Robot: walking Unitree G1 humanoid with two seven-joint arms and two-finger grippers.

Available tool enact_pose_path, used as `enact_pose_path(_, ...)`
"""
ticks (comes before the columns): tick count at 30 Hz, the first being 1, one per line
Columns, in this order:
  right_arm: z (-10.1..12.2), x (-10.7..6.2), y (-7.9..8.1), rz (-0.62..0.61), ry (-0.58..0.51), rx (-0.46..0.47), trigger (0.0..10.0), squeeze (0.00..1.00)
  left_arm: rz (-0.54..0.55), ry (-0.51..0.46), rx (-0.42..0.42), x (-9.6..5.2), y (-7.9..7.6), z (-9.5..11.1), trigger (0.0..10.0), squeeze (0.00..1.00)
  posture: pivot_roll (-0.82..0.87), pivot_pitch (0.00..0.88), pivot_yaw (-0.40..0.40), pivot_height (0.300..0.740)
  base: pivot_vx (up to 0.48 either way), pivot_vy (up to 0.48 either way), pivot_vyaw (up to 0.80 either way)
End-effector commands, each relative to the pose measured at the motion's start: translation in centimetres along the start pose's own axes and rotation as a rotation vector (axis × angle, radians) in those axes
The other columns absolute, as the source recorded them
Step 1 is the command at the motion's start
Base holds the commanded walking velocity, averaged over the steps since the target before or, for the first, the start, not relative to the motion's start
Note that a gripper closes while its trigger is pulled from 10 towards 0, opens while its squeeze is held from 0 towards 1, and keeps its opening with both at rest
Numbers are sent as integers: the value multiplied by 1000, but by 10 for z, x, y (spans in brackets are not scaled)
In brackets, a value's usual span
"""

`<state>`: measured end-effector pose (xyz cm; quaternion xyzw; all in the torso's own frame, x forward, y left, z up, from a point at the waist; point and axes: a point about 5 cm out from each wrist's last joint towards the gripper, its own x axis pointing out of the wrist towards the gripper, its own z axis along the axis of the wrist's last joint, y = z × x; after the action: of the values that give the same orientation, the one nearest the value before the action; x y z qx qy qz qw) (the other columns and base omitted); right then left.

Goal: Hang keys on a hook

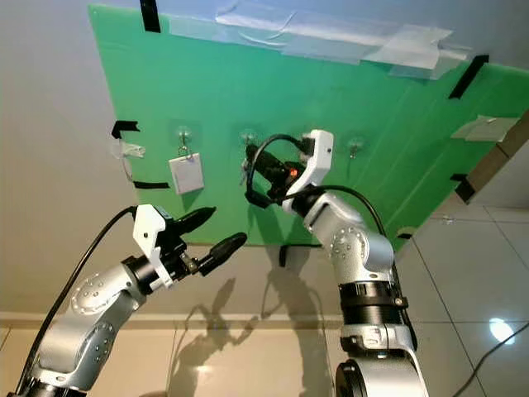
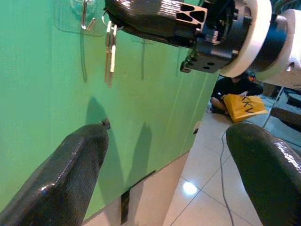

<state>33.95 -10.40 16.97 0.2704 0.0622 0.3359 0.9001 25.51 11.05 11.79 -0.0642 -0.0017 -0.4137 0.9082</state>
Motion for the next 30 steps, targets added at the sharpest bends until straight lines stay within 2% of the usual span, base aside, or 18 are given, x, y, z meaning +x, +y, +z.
enact_pose_path(1, 2, 3, -3, -35, -5, -18, 10000, 0, -10, 10, -1, 1, -3, -2, 10000, 0, 67, 0, -87, 740, 0, 0, 0)
enact_pose_path(3, 4, 6, -8, -73, -19, -19, 10000, 0, -9, 11, -1, 0, -4, -2, 10000, 0, 71, 0, -91, 740, 0, 0, 0)
enact_pose_path(20, 8, 14, -15, -116, -44, -26, 10000, 0, -7, 16, -6, -3, -7, -5, 10000, 0, 79, 0, -99, 740, 0, 0, 0)
enact_pose_path(30, 11, 18, -15, -115, -68, 39, 10000, 0, -13, 20, -11, -3, -8, -6, 10000, 0, 75, 0, -100, 740, 0, 0, 0)
